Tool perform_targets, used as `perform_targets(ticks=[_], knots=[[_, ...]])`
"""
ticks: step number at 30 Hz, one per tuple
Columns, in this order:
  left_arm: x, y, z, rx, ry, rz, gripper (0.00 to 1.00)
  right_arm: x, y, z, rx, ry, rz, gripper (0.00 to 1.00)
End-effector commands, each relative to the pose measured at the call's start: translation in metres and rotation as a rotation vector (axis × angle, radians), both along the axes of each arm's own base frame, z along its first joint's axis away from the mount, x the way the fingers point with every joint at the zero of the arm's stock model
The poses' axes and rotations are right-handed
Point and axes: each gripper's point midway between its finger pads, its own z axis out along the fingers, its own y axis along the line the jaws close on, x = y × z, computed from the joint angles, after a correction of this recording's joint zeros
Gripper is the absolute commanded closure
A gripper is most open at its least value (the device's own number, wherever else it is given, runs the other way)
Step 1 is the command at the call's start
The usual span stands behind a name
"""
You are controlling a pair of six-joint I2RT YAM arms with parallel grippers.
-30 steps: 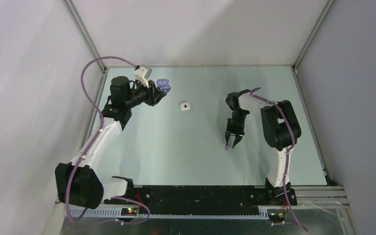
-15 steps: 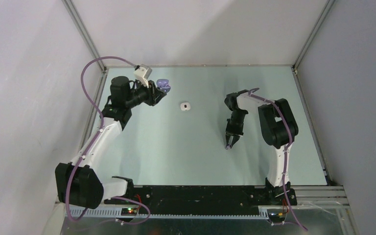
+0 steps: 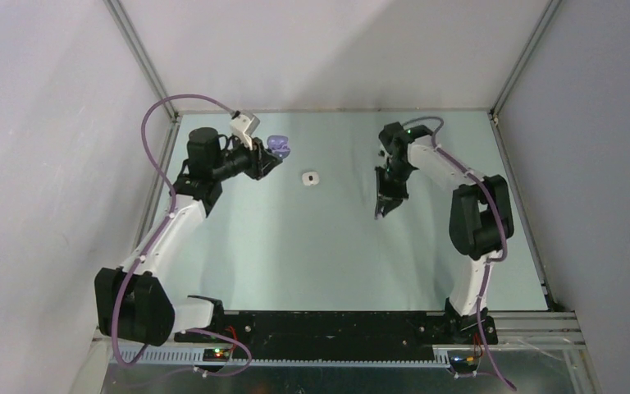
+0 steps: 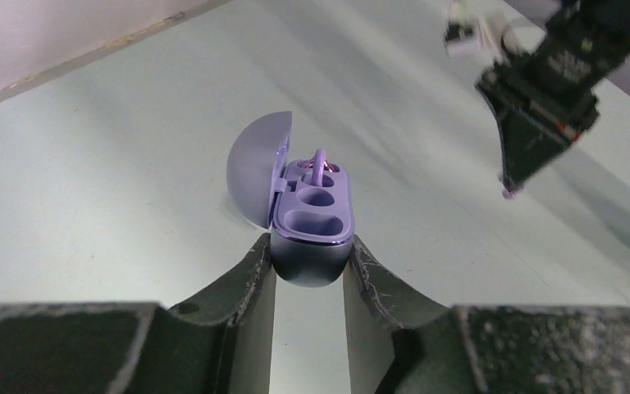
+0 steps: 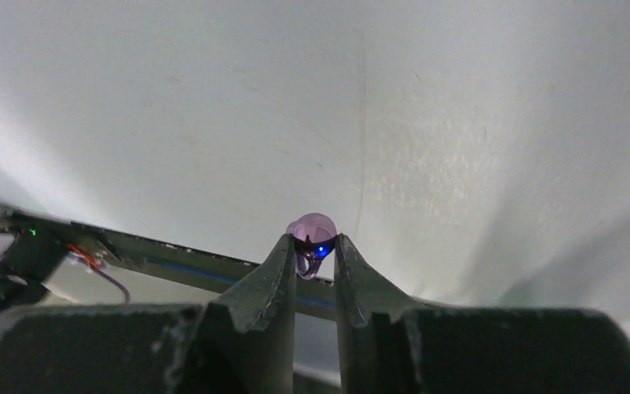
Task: Insert the wireless bluetooth earbuds into the charging case
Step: Pick up the earbud from the center of the board.
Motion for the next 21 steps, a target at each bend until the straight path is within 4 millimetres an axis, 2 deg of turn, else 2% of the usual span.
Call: perform_targets(ticks=[1, 2, 4, 5, 6, 7, 8, 9, 12, 13, 14, 18, 21], knots=[[-0.013, -0.02, 0.02, 0.036, -0.151, -0.22, 1.0, 0.027, 0.023, 0.08, 0.177, -0.308, 0.323, 1.0], [-0.017, -0.024, 0.016, 0.052, -0.171, -0.279, 1.0, 0.026, 0.029, 0.092, 0.202, -0.354, 0.393, 1.0], [-0.025, -0.03, 0.009, 0.075, -0.199, -0.375, 1.0, 0.029, 0.037, 0.119, 0.267, -0.513, 0.674, 1.0], [-0.028, -0.032, 0.005, 0.082, -0.194, -0.402, 1.0, 0.025, 0.047, 0.137, 0.336, -0.569, 0.756, 1.0], [-0.031, -0.035, 0.002, 0.102, -0.228, -0.453, 1.0, 0.021, 0.05, 0.151, 0.37, -0.661, 0.93, 1.0], [-0.034, -0.036, -0.002, 0.112, -0.215, -0.479, 1.0, 0.013, 0.052, 0.168, 0.399, -0.718, 1.019, 1.0], [-0.04, -0.037, -0.011, 0.137, -0.217, -0.529, 1.0, 0.01, 0.055, 0.175, 0.396, -0.79, 1.178, 1.0], [-0.042, -0.04, -0.009, 0.149, -0.236, -0.556, 1.0, 0.002, 0.059, 0.185, 0.388, -0.828, 1.276, 1.0], [-0.052, -0.045, -0.019, 0.18, -0.265, -0.64, 1.0, 0.002, 0.058, 0.194, 0.24, -0.954, 1.611, 1.0], [-0.055, -0.048, -0.021, 0.185, -0.271, -0.659, 1.0, -0.002, 0.063, 0.198, 0.216, -0.988, 1.681, 1.0], [-0.057, -0.05, -0.023, 0.188, -0.281, -0.681, 1.0, 0.002, 0.063, 0.2, 0.163, -1.022, 1.763, 1.0], [-0.065, -0.061, -0.022, 0.184, -0.335, -0.734, 1.0, 0.003, 0.079, 0.21, 0.05, -1.165, 1.974, 1.0], [-0.07, -0.065, -0.023, 0.178, -0.37, -0.734, 1.0, 0.001, 0.09, 0.217, -0.004, -1.245, 2.069, 1.0]])
